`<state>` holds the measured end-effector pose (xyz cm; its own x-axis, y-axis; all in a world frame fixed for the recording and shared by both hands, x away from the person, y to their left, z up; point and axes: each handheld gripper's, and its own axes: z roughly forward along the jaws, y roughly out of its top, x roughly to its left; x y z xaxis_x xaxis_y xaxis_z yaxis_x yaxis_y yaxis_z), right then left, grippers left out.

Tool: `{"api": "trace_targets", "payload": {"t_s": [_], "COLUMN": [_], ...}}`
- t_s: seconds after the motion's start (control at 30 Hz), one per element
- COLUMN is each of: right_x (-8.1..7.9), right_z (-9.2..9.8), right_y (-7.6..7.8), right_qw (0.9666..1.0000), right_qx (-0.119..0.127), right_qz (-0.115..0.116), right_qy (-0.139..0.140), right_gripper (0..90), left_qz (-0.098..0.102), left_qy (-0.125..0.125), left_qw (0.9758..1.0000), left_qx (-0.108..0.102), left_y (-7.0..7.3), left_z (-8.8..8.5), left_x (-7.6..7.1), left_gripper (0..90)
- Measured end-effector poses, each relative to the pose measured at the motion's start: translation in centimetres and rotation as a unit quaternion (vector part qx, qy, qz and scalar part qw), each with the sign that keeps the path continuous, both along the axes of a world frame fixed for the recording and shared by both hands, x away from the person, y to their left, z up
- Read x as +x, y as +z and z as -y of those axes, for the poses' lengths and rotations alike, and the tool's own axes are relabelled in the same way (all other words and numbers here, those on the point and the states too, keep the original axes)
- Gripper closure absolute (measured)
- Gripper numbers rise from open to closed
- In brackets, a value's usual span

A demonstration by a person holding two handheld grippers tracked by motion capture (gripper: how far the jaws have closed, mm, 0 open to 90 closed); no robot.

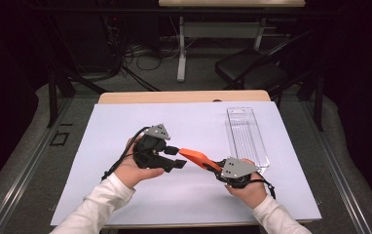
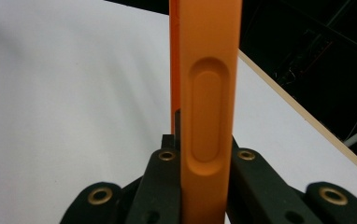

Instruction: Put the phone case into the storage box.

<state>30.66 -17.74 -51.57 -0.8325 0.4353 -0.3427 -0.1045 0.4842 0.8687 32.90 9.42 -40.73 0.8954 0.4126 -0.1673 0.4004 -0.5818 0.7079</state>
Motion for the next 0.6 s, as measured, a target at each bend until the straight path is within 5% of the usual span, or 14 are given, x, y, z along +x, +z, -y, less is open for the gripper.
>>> {"api": "trace_targets", "payload": {"t_s": [0.6], "right_x": [-0.10], "right_z": [-0.17], "right_y": [-0.03], "right_qw": [1.0000], "right_qx": [0.003], "right_qz": [-0.005], "right_qy": [0.006], "right_gripper": [86.9], "left_qz": [0.031], "left_qy": [-0.001], "left_qw": [0.9995], "left_qx": [-0.007], "left_y": [-0.10], "left_z": [0.80], "left_x": [0.00], "left_gripper": [66.5]}}
